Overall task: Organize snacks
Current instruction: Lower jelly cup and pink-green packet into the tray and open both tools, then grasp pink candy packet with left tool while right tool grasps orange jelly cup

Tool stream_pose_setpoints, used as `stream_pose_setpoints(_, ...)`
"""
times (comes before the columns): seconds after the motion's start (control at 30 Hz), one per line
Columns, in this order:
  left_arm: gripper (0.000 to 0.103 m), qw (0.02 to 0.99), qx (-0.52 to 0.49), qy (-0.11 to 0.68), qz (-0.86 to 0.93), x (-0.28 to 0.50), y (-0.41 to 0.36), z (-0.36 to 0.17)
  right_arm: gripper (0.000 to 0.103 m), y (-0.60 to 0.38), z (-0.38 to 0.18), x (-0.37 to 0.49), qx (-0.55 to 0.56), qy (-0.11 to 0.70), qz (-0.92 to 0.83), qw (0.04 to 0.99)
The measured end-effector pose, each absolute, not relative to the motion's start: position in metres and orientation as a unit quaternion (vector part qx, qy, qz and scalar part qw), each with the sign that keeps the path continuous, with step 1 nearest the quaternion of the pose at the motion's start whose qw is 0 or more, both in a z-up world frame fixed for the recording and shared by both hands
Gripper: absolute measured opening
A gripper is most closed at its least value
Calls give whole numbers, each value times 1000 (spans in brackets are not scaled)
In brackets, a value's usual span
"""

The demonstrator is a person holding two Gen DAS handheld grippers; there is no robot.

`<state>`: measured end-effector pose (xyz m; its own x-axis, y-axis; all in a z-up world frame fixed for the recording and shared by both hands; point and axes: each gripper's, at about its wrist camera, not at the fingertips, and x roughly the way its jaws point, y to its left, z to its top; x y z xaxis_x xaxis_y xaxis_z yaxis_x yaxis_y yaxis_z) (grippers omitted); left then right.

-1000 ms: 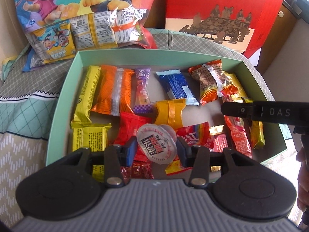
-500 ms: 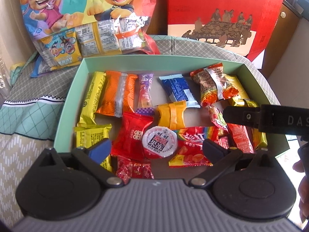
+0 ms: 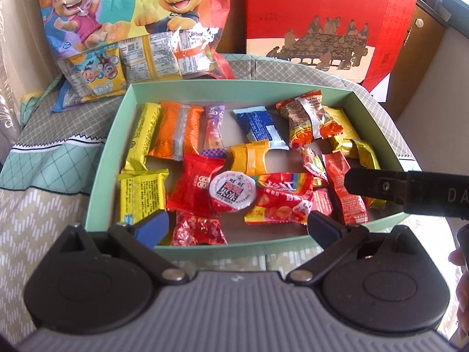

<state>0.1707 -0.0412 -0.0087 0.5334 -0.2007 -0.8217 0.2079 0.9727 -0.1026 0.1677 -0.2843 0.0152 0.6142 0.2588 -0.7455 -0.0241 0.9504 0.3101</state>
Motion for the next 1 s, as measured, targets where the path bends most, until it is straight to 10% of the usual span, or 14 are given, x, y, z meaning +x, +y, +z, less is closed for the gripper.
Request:
stream_pose_setpoints(0.7, 99, 834, 15, 539, -117, 95, -41, -61, 103, -314, -28, 92, 176, 479, 52, 859)
stream_pose_setpoints(0.83, 83, 828, 20, 545, -131, 90, -49, -65, 103, -318, -37, 87, 183, 487, 46, 853)
stream_pose_setpoints(1.0, 33, 836, 53, 526, -151, 82, -56, -66, 103, -320, -42, 86, 184, 491, 44, 850)
